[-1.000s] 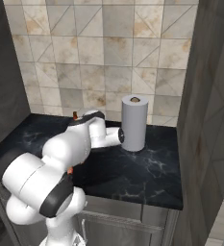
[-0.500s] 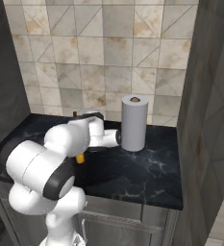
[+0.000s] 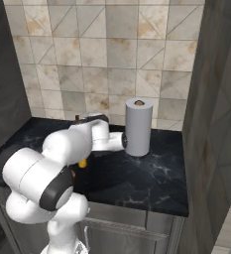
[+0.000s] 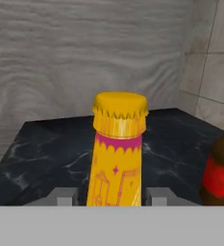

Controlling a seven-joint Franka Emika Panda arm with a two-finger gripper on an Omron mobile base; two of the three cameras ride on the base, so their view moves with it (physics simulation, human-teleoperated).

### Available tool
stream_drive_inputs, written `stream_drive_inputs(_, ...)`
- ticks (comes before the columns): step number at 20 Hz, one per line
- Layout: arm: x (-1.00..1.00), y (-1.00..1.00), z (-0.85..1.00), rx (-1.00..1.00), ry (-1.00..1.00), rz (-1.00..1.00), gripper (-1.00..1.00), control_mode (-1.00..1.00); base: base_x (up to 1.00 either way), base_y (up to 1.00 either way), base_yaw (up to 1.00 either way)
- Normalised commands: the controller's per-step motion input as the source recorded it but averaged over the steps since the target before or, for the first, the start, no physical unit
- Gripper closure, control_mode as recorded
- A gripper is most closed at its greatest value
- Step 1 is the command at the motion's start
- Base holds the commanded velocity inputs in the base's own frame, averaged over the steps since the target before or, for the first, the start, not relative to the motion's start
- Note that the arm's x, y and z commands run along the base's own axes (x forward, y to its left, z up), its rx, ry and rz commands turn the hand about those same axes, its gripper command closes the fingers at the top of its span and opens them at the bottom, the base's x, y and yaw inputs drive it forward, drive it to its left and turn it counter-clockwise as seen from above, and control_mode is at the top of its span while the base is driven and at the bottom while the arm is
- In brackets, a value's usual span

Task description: Place the beers on the top shelf of the fridge to keep them out of children's reach, and place the squash on lower shelves for easy access.

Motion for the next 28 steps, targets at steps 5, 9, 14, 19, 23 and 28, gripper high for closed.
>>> stream_drive_inputs(5,-0.34,0.0,0.95,-0.01,0.14,-0.11,1.0,-1.0,0.0,0.0,0.0)
stream_drive_inputs(9,-0.39,0.0,0.94,-0.05,0.25,-0.17,1.0,-1.0,0.0,0.0,0.0)
stream_drive_inputs(14,-0.5,0.0,0.93,-0.05,0.18,-0.26,1.0,-1.0,0.0,0.0,0.0)
stream_drive_inputs(19,-0.43,0.0,0.85,-0.05,0.05,-0.31,1.0,-1.0,0.0,0.0,0.0)
stream_drive_inputs(23,-0.51,0.0,0.76,-0.06,0.0,-0.32,1.0,-1.0,0.0,0.0,0.0)
stream_drive_inputs(28,-0.56,0.0,0.67,-0.06,0.0,-0.32,1.0,-1.0,0.0,0.0,0.0)
